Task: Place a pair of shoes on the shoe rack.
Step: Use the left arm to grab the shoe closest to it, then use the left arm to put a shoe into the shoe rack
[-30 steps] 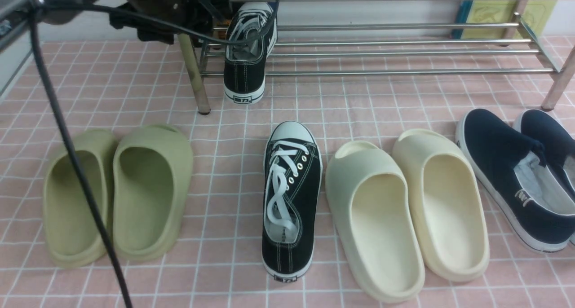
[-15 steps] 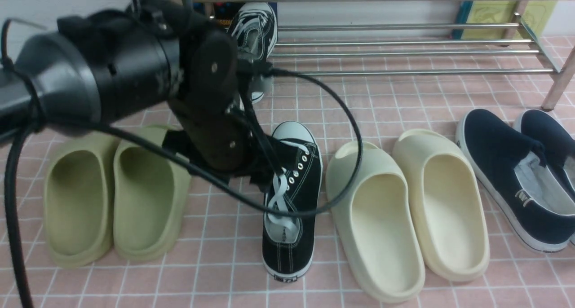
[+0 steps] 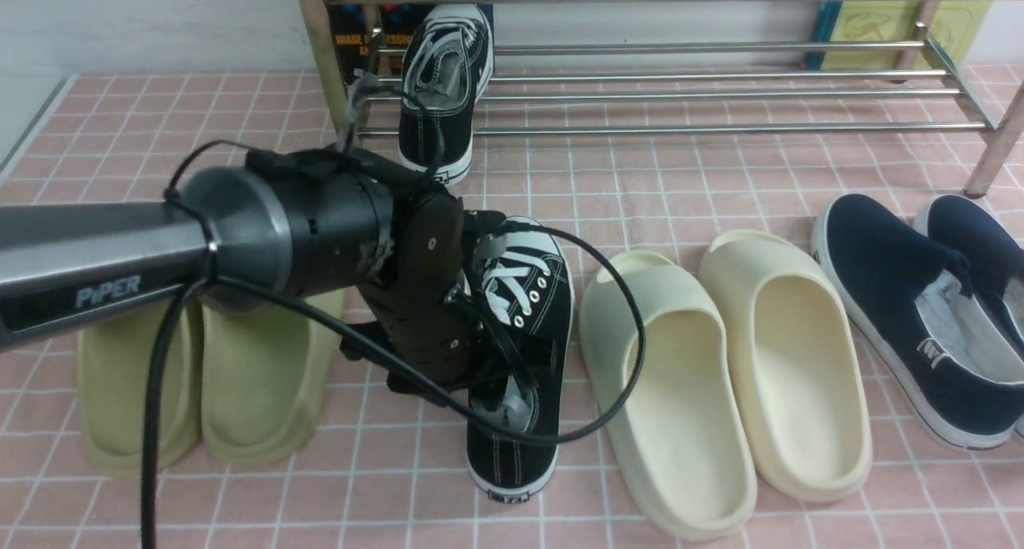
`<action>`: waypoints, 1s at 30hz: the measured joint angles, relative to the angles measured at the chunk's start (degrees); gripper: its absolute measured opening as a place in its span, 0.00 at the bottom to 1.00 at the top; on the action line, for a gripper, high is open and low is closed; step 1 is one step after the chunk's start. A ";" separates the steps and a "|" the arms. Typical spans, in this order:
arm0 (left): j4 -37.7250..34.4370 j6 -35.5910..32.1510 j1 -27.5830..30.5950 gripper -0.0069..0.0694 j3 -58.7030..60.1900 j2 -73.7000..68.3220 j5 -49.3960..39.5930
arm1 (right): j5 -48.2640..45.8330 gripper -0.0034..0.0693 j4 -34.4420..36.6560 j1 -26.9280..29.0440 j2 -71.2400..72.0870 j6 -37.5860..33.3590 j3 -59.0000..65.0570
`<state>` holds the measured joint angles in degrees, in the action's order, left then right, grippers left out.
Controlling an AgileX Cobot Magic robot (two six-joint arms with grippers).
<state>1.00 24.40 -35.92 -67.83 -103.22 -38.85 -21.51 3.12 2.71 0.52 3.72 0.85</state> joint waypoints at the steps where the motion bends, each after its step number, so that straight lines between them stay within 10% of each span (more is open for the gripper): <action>1: 0.00 0.05 0.00 0.43 0.00 -0.19 0.54 | 0.00 0.38 0.00 0.00 0.00 0.00 0.00; 7: -0.32 0.23 0.00 0.11 -0.60 2.61 0.65 | 0.00 0.38 0.00 0.00 0.00 0.00 0.00; 30: -8.30 -2.98 9.73 0.12 -23.43 -1.20 3.22 | 0.00 0.38 0.00 0.00 0.00 0.00 0.00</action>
<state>-7.30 21.43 -26.19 -91.26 -104.42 -35.63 -21.51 3.12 2.71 0.52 3.72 0.85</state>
